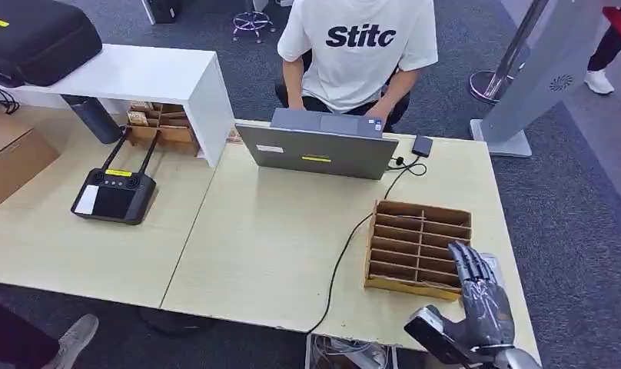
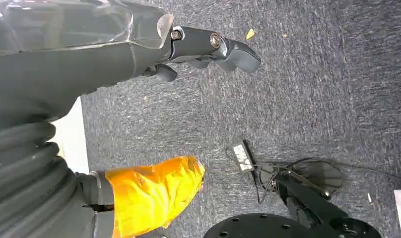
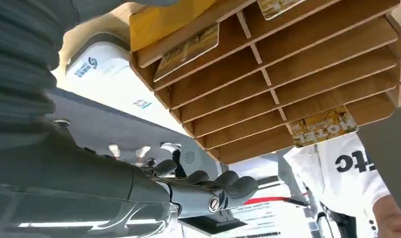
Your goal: Pass the card to the sensor for recognition and then transmit it.
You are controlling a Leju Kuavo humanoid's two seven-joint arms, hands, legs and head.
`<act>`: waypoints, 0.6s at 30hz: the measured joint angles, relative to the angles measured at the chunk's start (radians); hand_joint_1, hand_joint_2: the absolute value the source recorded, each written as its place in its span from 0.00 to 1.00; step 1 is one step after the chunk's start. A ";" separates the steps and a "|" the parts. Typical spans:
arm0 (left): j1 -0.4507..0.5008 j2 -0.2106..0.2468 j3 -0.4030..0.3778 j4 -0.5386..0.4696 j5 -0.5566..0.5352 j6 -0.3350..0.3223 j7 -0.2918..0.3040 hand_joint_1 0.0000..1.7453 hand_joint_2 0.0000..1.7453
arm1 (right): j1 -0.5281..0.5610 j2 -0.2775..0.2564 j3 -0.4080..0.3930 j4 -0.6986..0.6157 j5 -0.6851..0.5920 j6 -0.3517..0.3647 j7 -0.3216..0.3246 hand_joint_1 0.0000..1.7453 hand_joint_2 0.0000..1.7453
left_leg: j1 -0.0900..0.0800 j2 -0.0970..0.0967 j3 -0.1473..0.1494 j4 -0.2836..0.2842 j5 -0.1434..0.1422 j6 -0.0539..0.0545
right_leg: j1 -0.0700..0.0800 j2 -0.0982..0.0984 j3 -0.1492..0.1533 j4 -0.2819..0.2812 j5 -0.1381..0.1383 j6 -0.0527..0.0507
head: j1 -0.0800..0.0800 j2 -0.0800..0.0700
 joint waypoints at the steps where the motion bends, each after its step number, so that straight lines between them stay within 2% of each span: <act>1: 0.000 0.000 0.001 0.000 -0.002 -0.001 -0.001 0.00 1.00 | -0.003 0.006 0.000 0.006 -0.006 -0.008 -0.004 0.00 1.00 | 0.000 0.000 0.000 0.000 0.000 0.000 | 0.000 0.000 0.000 0.000 0.000 0.000 | 0.000 0.000; 18: -0.001 0.000 0.017 0.000 -0.013 -0.007 -0.010 0.00 1.00 | -0.037 0.085 -0.008 0.072 -0.093 -0.024 -0.035 0.00 1.00 | 0.000 0.000 0.000 0.000 0.000 0.000 | 0.000 0.000 0.000 0.000 0.000 0.000 | 0.000 0.000</act>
